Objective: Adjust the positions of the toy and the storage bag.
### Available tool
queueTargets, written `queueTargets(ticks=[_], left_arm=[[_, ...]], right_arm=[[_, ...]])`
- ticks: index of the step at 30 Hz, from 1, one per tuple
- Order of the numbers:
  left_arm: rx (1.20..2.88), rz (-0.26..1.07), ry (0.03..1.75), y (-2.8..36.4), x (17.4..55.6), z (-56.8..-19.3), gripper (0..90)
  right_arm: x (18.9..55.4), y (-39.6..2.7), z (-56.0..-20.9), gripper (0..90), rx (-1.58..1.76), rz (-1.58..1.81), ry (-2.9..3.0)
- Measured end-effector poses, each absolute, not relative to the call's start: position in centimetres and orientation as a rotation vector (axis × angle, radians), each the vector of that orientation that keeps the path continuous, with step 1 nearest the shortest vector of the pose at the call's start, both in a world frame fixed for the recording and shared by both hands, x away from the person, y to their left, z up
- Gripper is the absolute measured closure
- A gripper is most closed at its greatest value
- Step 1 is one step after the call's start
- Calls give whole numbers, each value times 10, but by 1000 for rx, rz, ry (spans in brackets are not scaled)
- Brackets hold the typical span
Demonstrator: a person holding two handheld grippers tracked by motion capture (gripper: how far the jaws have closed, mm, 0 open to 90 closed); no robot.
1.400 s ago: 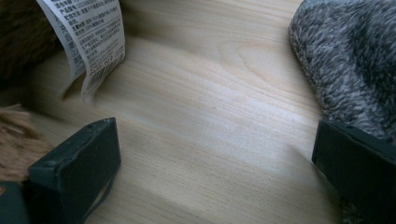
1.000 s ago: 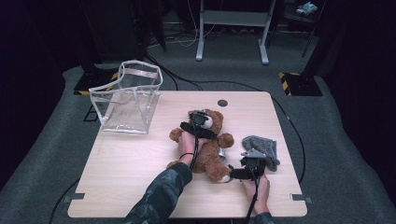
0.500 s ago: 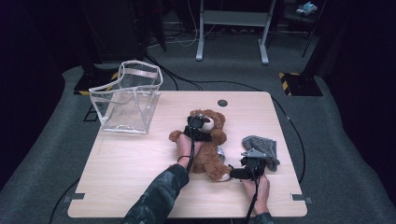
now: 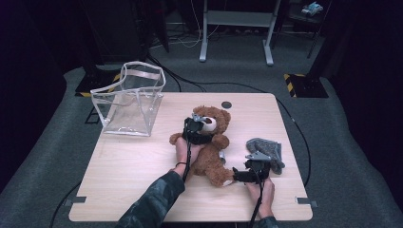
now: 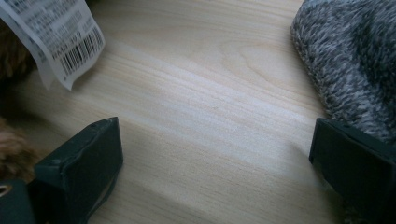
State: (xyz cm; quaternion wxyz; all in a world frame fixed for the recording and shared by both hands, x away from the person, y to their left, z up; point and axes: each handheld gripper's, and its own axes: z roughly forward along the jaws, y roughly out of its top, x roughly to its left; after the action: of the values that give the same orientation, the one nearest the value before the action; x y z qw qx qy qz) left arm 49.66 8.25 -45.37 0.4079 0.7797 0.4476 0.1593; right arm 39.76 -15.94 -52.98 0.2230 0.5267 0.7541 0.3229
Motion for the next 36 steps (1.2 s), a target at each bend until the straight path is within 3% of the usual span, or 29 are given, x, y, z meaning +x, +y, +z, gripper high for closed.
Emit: queueTargets(ticks=[19, 36], left_arm=[[1826, 510, 999, 117, 469, -414, 494], [1797, 547, 998, 163, 448, -394, 489]], right_arm=[[397, -159, -530, 28, 1456, 898, 2083], [397, -160, -529, 29, 1456, 897, 2086]])
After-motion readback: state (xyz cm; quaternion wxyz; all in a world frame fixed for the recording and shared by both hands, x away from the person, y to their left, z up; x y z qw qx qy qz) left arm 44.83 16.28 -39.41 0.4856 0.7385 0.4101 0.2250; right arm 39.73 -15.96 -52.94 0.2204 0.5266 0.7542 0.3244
